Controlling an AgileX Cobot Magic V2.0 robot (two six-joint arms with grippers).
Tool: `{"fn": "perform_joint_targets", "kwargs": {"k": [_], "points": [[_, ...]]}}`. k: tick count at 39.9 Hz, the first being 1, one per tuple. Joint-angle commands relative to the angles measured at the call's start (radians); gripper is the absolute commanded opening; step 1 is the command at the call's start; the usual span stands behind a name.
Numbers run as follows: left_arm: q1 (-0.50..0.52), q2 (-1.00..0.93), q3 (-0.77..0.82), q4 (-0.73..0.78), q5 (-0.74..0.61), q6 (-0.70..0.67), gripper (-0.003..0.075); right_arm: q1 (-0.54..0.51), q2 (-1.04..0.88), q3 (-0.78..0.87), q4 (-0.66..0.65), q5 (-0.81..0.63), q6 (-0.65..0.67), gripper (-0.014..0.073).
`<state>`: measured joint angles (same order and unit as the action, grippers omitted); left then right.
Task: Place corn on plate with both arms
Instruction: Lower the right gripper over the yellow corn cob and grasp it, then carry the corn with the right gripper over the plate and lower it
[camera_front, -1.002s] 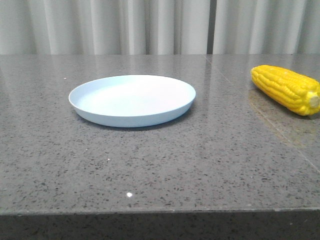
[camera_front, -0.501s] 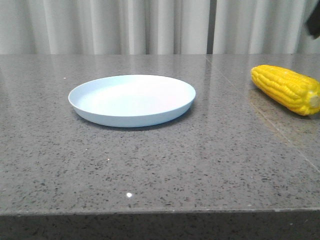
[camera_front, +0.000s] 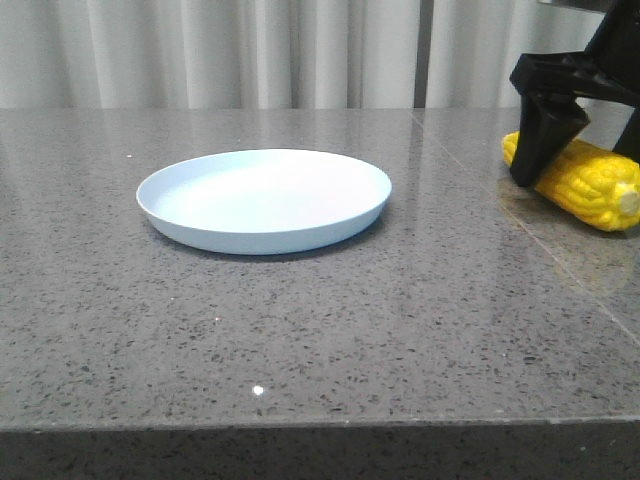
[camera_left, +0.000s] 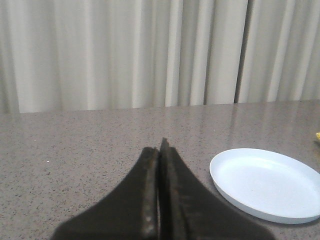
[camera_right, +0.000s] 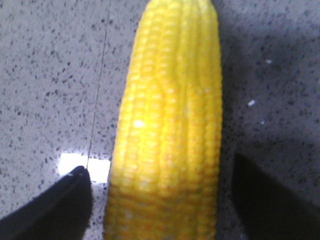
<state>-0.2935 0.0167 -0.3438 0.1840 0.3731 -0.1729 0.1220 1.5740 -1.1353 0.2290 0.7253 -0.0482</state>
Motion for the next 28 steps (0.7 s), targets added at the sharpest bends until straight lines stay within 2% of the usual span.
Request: {"fn": "perform_joint_targets", "kwargs": {"k": [1, 4, 9, 18, 28], "points": [[-0.007, 0.014, -0.024, 0.003, -0.073, -0.005, -0.002, 0.001, -0.037, -0.036, 0.013, -0.021, -0.009, 0.0402], [-0.007, 0.014, -0.024, 0.003, -0.073, -0.005, -0.002, 0.001, -0.037, -0.036, 0.015, -0.021, -0.009, 0.0251], [-0.007, 0.014, -0.024, 0.003, -0.073, -0.005, -0.002, 0.001, -0.04, -0.036, 0.033, -0.022, -0.009, 0.0106], [-0.007, 0.014, -0.024, 0.003, -0.073, -0.005, -0.002, 0.033, -0.103, -0.036, 0.037, -0.022, -0.009, 0.01], [-0.007, 0.014, -0.024, 0.003, -0.073, -0.005, -0.002, 0.218, -0.11, -0.123, -0.003, -0.014, 0.137, 0.01]]}}
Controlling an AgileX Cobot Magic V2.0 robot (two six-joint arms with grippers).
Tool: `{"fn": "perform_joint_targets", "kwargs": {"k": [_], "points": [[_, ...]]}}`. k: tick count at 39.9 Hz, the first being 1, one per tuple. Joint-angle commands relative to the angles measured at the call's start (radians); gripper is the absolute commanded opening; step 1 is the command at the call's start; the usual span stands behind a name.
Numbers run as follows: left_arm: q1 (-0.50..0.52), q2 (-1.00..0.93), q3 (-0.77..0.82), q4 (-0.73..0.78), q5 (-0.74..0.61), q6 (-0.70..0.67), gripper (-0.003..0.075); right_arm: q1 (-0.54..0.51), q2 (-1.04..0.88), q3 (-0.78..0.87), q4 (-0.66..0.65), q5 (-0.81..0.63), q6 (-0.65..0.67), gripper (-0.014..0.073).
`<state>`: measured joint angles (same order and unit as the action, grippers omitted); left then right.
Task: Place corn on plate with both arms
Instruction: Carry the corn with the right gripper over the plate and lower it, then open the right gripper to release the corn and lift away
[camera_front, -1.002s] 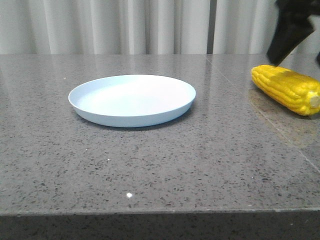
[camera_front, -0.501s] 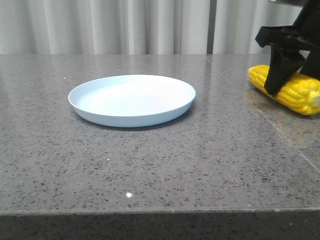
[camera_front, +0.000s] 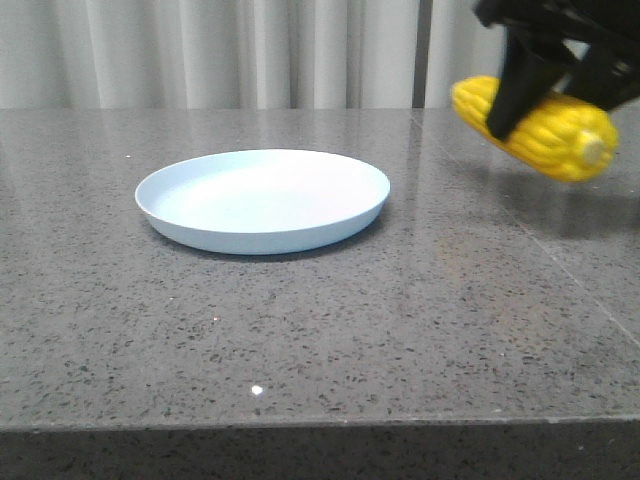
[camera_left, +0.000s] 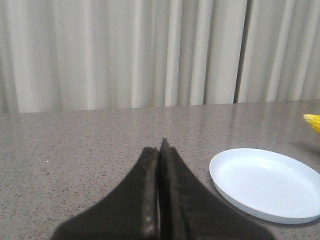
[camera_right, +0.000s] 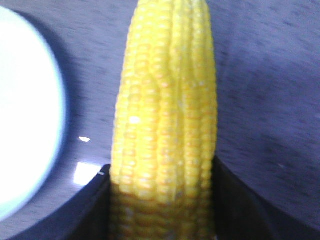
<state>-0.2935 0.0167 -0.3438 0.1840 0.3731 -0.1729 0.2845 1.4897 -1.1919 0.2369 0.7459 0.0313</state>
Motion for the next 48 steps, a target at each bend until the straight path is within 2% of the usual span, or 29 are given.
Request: {"fn": "perform_joint_targets", "kwargs": {"k": [1, 11, 16, 21, 30, 35, 42, 45, 48], "points": [[-0.007, 0.014, -0.024, 0.003, -0.073, -0.005, -0.002, 0.08, -0.018, -0.083, -0.021, -0.036, 0.078, 0.01], [-0.007, 0.014, -0.024, 0.003, -0.073, -0.005, -0.002, 0.289, 0.121, -0.238, -0.155, -0.023, 0.303, 0.01], [-0.007, 0.014, -0.024, 0.003, -0.073, -0.005, -0.002, 0.352, 0.187, -0.294, -0.256, -0.025, 0.446, 0.01], [-0.007, 0.014, -0.024, 0.003, -0.073, -0.005, -0.002, 0.379, 0.237, -0.309, -0.323, -0.055, 0.588, 0.01], [-0.007, 0.014, -0.024, 0.003, -0.073, -0.005, -0.002, 0.381, 0.264, -0.309, -0.323, -0.056, 0.633, 0.0114], [-0.007, 0.014, -0.024, 0.003, -0.073, -0.005, -0.002, 0.381, 0.264, -0.309, -0.31, -0.045, 0.633, 0.0251], [-0.007, 0.014, -0.024, 0.003, -0.073, -0.005, -0.002, 0.384, 0.264, -0.309, -0.3, -0.038, 0.633, 0.0534], [-0.007, 0.014, -0.024, 0.003, -0.073, -0.005, -0.002, 0.384, 0.257, -0.311, -0.3, -0.039, 0.633, 0.0602], [-0.007, 0.014, -0.024, 0.003, -0.073, -0.005, -0.002, 0.384, 0.242, -0.321, -0.301, -0.035, 0.633, 0.0624]]}}
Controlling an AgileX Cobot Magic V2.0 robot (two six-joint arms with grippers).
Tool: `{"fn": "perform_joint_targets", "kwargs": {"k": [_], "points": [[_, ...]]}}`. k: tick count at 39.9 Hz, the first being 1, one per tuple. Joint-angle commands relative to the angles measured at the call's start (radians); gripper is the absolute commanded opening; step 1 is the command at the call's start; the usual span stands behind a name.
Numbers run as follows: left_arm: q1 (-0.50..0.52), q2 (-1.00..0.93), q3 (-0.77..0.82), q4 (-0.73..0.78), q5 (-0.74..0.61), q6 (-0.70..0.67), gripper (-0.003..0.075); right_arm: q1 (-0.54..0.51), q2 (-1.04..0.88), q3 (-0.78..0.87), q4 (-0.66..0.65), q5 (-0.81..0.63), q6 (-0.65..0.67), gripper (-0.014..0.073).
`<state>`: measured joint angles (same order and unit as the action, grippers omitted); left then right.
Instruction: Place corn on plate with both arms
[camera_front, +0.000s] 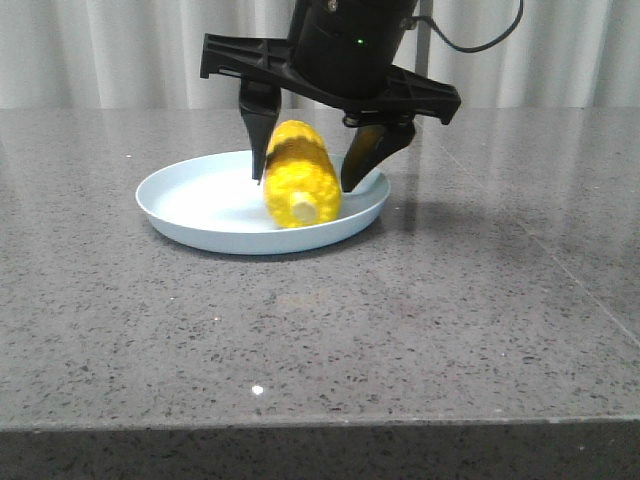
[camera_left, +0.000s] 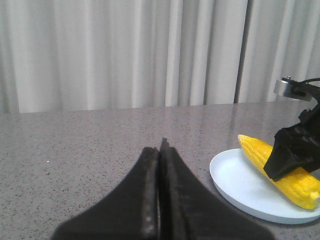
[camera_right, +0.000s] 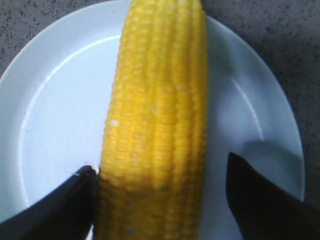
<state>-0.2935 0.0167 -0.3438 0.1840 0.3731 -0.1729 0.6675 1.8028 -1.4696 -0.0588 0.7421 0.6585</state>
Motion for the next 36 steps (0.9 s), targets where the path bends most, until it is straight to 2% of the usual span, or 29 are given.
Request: {"fn": "perform_joint_targets", "kwargs": {"k": [1, 7, 11, 17, 23, 28, 33, 36], "points": [[-0.007, 0.014, -0.024, 0.003, -0.073, -0.005, -0.002, 0.0, -0.08, -0.048, -0.006, -0.032, 0.006, 0.0624], [-0.007, 0.014, -0.024, 0.003, -0.073, -0.005, -0.002, -0.029, -0.133, -0.074, -0.025, -0.024, -0.001, 0.0616], [-0.007, 0.014, -0.024, 0.003, -0.073, -0.005, -0.002, -0.077, -0.175, -0.076, -0.024, -0.007, -0.039, 0.054], [-0.007, 0.014, -0.024, 0.003, -0.073, -0.005, -0.002, -0.165, -0.229, -0.071, -0.025, 0.074, -0.136, 0.0346], [-0.007, 0.014, -0.024, 0.003, -0.073, -0.005, -0.002, -0.268, -0.266, -0.071, -0.025, 0.217, -0.243, 0.016], [-0.007, 0.014, -0.024, 0.003, -0.073, -0.005, -0.002, -0.367, -0.303, -0.071, -0.025, 0.272, -0.285, -0.0076], [-0.007, 0.014, -0.024, 0.003, -0.073, -0.005, -0.002, -0.444, -0.353, -0.053, -0.025, 0.285, -0.327, -0.0062], [-0.007, 0.014, -0.024, 0.003, -0.073, -0.005, -0.002, -0.472, -0.412, 0.011, -0.027, 0.262, -0.344, -0.0062]]}}
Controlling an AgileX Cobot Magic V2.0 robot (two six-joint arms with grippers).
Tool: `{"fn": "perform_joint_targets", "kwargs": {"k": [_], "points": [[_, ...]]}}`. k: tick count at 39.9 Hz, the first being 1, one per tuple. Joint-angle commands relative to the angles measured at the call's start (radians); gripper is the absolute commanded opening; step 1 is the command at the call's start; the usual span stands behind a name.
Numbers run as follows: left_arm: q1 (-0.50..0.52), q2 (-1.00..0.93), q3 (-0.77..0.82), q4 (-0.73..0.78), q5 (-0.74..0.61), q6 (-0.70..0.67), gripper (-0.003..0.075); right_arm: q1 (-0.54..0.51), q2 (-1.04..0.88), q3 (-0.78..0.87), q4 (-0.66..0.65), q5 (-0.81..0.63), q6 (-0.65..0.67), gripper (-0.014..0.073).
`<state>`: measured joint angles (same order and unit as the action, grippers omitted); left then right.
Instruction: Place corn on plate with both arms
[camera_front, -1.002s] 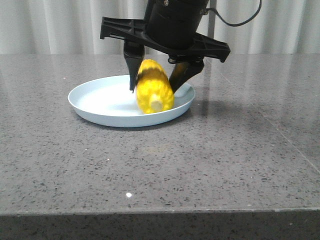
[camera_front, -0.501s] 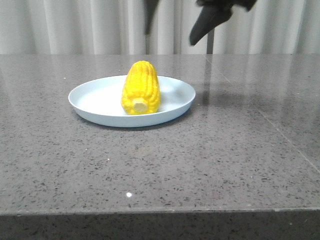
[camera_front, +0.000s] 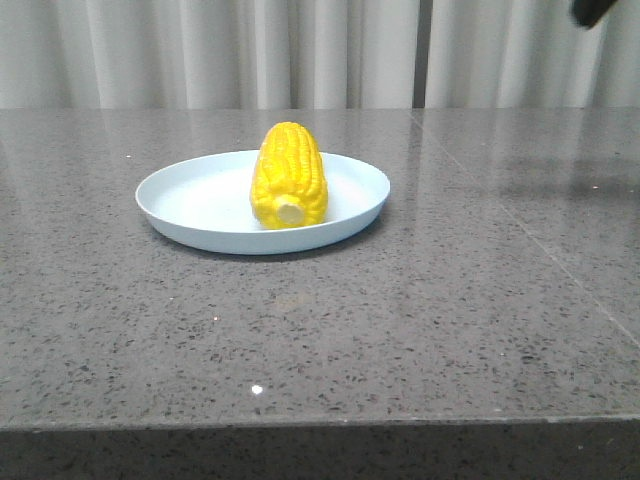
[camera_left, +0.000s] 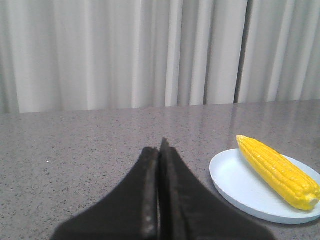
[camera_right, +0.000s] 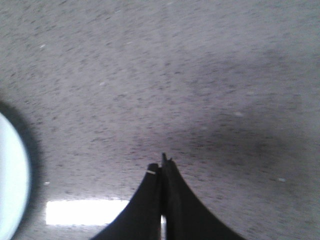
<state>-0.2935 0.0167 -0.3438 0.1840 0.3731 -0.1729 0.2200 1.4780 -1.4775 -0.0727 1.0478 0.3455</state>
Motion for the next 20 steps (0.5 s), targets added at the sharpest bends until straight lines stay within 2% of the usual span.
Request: {"fn": "perform_joint_targets", "kwargs": {"k": [1, 12, 20], "points": [[-0.007, 0.014, -0.024, 0.003, -0.073, -0.005, -0.002, -0.031, -0.118, 0.05, -0.015, -0.063, -0.04, -0.0062], [-0.007, 0.014, -0.024, 0.003, -0.073, -0.005, -0.002, -0.027, -0.437, 0.478, -0.064, -0.242, -0.061, -0.0062], [-0.007, 0.014, -0.024, 0.003, -0.073, -0.005, -0.002, -0.027, -0.746, 0.764, -0.146, -0.448, -0.061, -0.0068]]}}
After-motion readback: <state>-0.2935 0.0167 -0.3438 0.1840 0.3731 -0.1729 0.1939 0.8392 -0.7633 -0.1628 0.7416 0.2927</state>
